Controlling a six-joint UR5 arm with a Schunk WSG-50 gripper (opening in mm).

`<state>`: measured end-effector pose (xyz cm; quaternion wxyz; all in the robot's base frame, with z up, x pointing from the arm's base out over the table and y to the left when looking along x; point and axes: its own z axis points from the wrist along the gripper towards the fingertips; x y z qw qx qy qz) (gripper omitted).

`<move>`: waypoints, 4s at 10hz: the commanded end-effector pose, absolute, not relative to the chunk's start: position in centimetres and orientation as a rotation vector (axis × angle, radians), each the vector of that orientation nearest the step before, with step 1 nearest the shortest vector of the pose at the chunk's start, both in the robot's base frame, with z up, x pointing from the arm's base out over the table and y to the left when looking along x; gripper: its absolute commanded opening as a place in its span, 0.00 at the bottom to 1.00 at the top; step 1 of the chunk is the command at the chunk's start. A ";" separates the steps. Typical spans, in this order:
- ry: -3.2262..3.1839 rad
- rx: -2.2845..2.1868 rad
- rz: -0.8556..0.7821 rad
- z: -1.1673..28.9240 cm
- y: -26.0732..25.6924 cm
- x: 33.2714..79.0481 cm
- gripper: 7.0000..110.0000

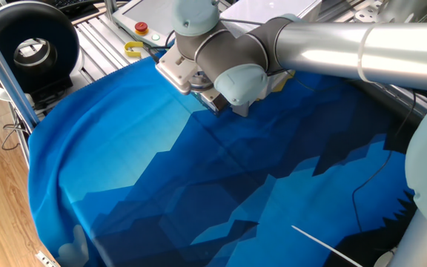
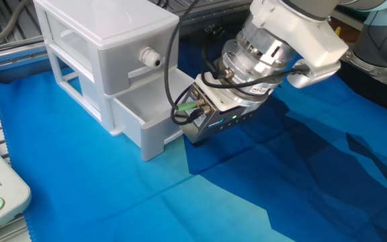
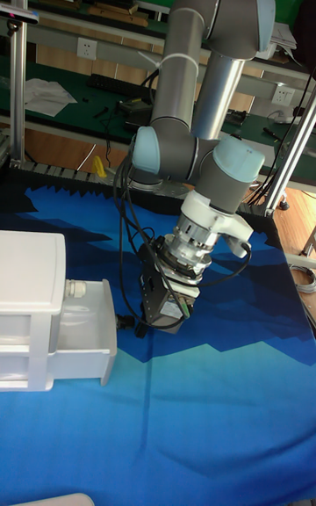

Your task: Grasp the handle and open the drawer

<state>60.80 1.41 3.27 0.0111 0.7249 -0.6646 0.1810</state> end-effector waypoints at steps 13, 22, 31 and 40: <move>-1.997 2.256 0.556 4.0 1.8 60.0 0.79; -2.017 2.168 0.637 4.4 -1.6 59.8 0.36; -2.048 2.156 0.691 4.4 -1.9 60.7 0.00; -2.060 2.163 0.584 4.7 -0.4 59.5 0.00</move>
